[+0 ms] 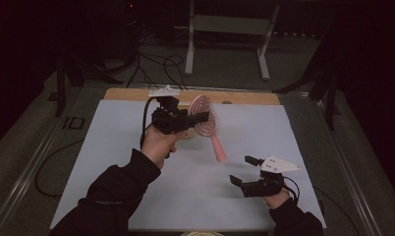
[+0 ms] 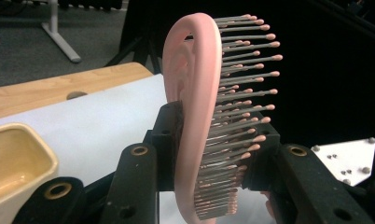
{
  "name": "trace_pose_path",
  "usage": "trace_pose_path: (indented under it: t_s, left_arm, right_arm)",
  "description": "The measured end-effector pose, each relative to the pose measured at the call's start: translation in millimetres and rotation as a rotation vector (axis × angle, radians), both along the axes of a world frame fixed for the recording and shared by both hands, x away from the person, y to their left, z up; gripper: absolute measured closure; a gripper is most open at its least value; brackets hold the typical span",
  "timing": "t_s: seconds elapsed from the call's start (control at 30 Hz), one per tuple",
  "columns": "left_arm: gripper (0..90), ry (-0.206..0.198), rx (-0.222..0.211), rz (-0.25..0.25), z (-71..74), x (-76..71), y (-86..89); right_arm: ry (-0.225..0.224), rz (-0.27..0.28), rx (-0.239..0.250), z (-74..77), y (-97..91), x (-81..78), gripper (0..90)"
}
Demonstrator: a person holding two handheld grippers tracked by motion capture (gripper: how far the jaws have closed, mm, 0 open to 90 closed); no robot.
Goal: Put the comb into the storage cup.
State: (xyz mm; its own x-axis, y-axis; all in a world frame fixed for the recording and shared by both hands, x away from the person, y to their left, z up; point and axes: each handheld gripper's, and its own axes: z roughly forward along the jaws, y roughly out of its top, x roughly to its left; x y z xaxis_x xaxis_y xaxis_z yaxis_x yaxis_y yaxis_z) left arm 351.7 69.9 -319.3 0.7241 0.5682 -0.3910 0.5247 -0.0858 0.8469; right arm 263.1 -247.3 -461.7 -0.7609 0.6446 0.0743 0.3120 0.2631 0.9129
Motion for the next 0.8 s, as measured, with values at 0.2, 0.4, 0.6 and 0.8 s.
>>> trace_pose_path:
  t_s: [0.2, 0.4, 0.6, 0.8]
  left_arm:
    - [65.1, -0.012, 0.003, 0.016, 3.4, 3.6, 8.5]
    - [65.1, -0.028, 0.007, 0.043, 7.7, 9.7, 20.6]
    - [65.2, -0.036, 0.003, 0.071, 11.8, 15.0, 28.9]
    - [65.2, -0.053, -0.010, 0.103, 23.3, 22.3, 41.2]
  right_arm:
    - [0.002, -0.001, 0.000, -0.8, -1.8, -1.7, 10.1]
    - [-0.004, -0.011, -0.003, -1.6, -6.5, -5.2, 10.0]
    - [-0.002, -0.009, -0.005, -3.5, -8.8, -7.1, 10.1]
    - [0.003, -0.011, -0.011, -6.8, -11.9, -9.2, 10.1]
